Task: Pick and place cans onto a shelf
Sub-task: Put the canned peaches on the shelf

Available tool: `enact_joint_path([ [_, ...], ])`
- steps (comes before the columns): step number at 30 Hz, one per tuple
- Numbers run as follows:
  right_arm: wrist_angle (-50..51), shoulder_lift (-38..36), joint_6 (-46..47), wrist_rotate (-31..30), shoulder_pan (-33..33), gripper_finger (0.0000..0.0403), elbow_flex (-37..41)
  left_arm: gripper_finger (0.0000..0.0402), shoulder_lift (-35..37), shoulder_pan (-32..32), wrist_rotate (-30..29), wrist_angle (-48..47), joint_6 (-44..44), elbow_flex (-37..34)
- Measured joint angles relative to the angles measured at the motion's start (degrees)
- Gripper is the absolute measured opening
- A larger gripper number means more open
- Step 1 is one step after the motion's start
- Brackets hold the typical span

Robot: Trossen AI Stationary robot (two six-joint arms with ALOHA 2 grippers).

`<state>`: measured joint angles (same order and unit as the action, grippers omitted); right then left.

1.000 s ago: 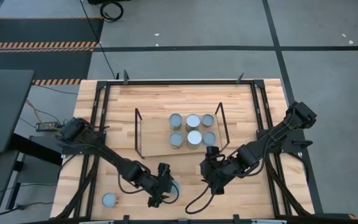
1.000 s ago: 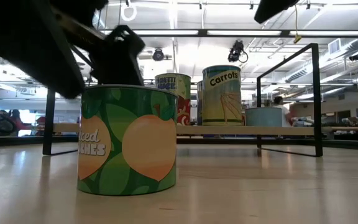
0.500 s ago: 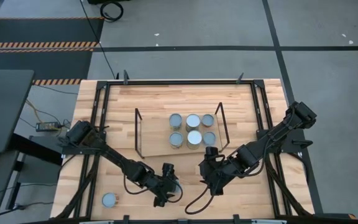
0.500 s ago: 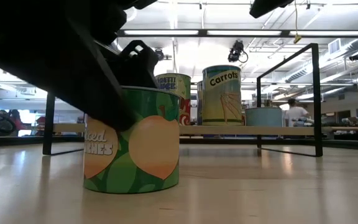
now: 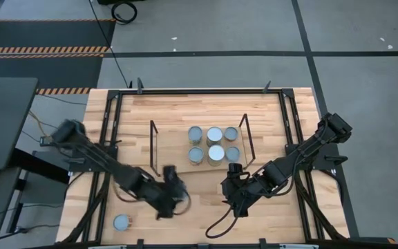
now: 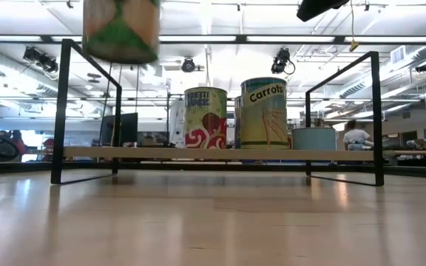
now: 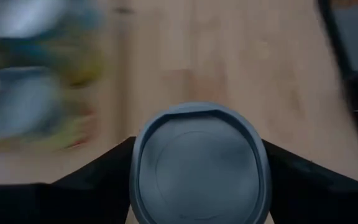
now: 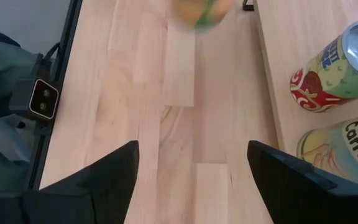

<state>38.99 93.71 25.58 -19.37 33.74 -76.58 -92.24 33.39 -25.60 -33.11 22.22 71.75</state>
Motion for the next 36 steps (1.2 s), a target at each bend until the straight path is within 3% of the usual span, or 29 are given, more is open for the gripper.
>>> enact_joint_path([
  [5,-0.58,0.0,0.22,-0.03,0.0,0.0306,-0.02,0.0285,8.65,-3.37,-13.5,-14.23,6.49,0.07],
  [7,-0.53,0.0,0.2,-0.08,0.0,0.0306,-0.02,0.0286,8.78,-6.05,-15.29,-15.47,7.04,0.05],
  [13,-0.88,0.0,0.39,-0.08,0.0,0.0306,-0.02,0.0288,4.74,-14.43,-7.98,-14.02,3.88,-0.06],
  [18,-1.27,-0.01,2.76,-0.08,0.7,0.0306,-0.02,0.0289,1.21,-18.36,-7.18,-15.02,3.0,-0.11],
  [23,-1.41,0.0,2.92,-0.07,1.98,0.0306,-0.02,0.029,0.3,-21.54,-1.58,-10.5,4.46,-5.7],
  [36,-2.04,0.0,2.79,-0.08,2.91,0.0306,-0.02,0.0291,0.49,-22.18,3.16,-1.3,3.28,-11.03],
])
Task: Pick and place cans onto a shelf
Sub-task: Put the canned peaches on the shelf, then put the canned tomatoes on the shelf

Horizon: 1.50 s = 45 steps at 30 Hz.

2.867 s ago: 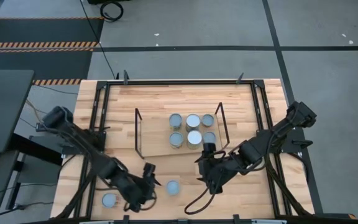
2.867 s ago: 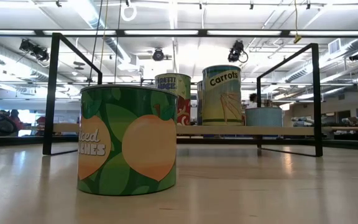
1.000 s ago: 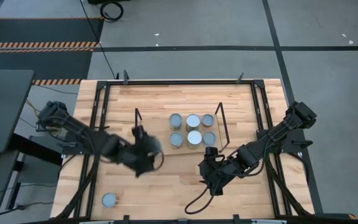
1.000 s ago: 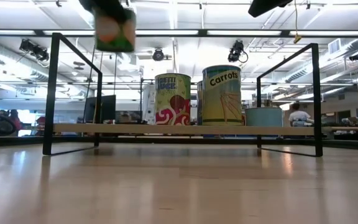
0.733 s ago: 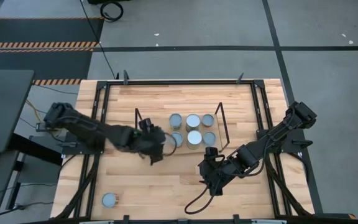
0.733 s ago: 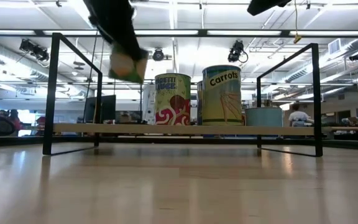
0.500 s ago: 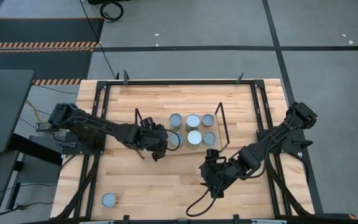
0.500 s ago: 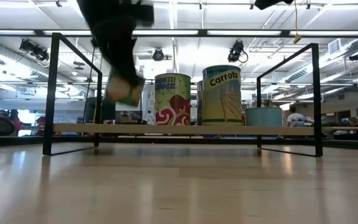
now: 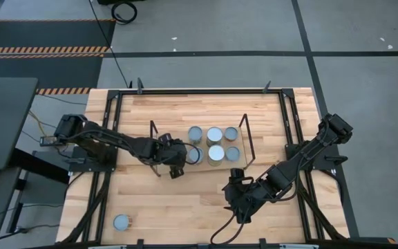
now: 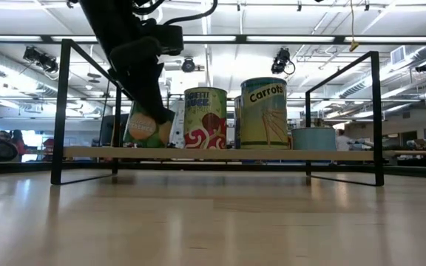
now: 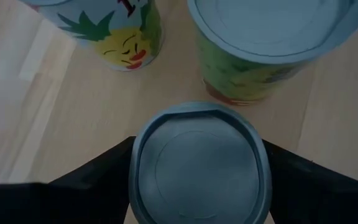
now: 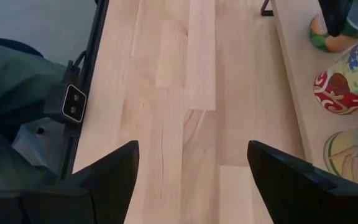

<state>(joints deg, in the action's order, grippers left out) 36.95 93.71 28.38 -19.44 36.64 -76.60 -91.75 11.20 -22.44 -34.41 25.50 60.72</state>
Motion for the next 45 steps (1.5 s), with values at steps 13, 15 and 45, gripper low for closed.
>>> enact_joint_path([
  [13,-0.11,-0.01,1.69,0.07,0.0,0.0306,0.0,0.0351,-0.17,0.0,0.45,-1.56,-2.79,-0.3],
  [15,-0.15,-0.02,1.69,0.07,0.0,0.0306,0.0,0.0352,-0.17,0.0,0.46,-1.68,-3.32,-0.26],
  [45,-7.12,-0.01,0.18,-1.74,-1.63,0.0306,0.0,0.0354,5.51,39.96,0.38,-23.94,8.29,27.9],
])
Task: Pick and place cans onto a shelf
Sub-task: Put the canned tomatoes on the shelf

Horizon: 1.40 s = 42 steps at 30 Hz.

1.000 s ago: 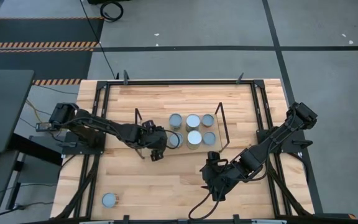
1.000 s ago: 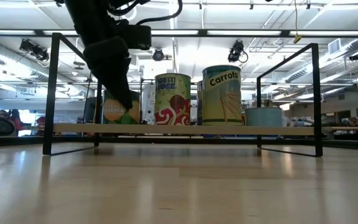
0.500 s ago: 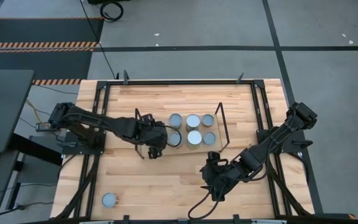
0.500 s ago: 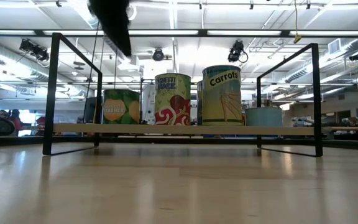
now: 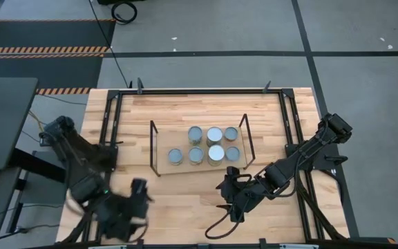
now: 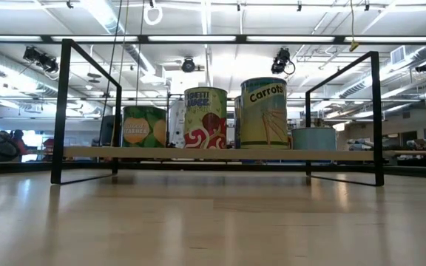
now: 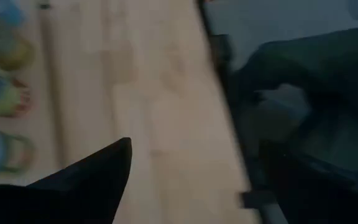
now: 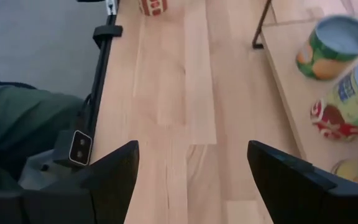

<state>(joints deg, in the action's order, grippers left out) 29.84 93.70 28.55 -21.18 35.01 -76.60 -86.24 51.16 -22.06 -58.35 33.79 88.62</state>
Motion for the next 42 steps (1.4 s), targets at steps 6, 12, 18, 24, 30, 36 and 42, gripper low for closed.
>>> enact_joint_path([
  [6,-2.02,0.0,-3.67,-0.01,-0.01,0.0306,0.0,0.0354,0.0,10.85,-0.15,1.84,11.74,0.0],
  [12,-2.14,0.0,-1.37,0.01,0.41,0.0306,0.0,0.0354,-0.02,18.28,-4.84,9.47,25.23,-8.2],
  [18,-2.14,0.0,-3.86,0.23,0.71,0.0306,0.0,0.0354,-0.11,18.86,-2.72,11.67,45.08,-20.82],
  [24,-2.13,-0.01,-4.3,0.21,-0.39,0.0306,0.0,0.0342,-0.11,16.11,7.1,11.86,50.07,-24.02],
  [30,-2.13,0.01,-4.89,-0.34,-1.0,0.0306,0.0,0.0319,-2.16,16.43,15.33,7.21,54.99,-22.38],
  [36,-2.13,-0.01,-6.26,-0.41,-1.78,0.0306,0.0,0.0315,-5.53,18.38,16.19,3.92,55.75,-22.41],
  [42,-2.12,-0.01,-6.27,-0.43,-2.17,0.0306,0.0,0.0315,-7.47,19.23,15.89,3.59,55.77,-22.4],
])
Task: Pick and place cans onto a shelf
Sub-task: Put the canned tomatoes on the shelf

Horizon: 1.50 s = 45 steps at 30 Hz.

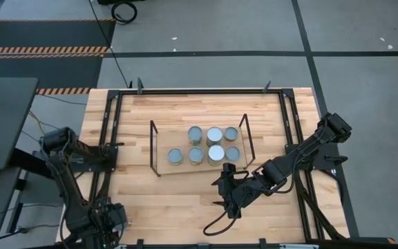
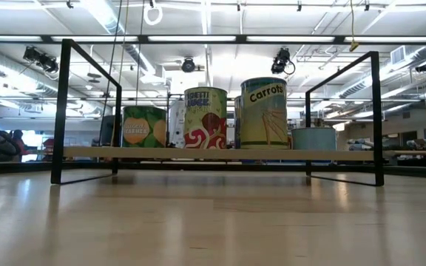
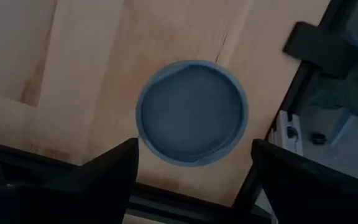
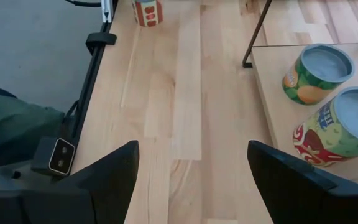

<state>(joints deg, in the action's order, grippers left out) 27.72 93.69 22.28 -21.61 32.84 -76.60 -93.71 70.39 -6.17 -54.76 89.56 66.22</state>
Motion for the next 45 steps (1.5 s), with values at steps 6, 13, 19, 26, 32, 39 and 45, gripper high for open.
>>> enact_joint_path([
  [6,-0.01,0.0,0.39,0.03,0.0,0.0306,0.0,0.0316,-0.29,-0.2,1.82,-0.95,2.71,-0.13],
  [13,-0.02,0.0,1.75,0.22,0.0,0.0306,0.0,0.0316,-0.31,-0.2,2.95,-0.53,4.21,-0.13],
  [19,-0.02,0.02,1.75,0.22,0.0,0.0306,0.0,0.0316,-0.31,0.05,4.02,-1.14,1.23,-0.17],
  [26,-0.02,0.0,1.75,0.23,0.0,0.0306,0.0,0.0316,-0.96,3.18,-1.16,-1.39,-9.15,-0.17],
  [32,-0.02,0.0,1.63,0.26,0.0,0.0306,0.0,0.0316,-1.81,3.85,-1.77,-1.99,-12.55,-0.2],
  [39,0.0,0.02,1.55,0.27,-0.04,0.0306,0.0,0.0316,-4.62,2.77,-1.71,-0.52,-19.85,-0.2],
  [45,-0.01,0.01,1.55,0.29,-0.04,0.0306,0.0,0.0316,-6.46,0.62,-4.75,-0.54,-25.5,-0.2],
])
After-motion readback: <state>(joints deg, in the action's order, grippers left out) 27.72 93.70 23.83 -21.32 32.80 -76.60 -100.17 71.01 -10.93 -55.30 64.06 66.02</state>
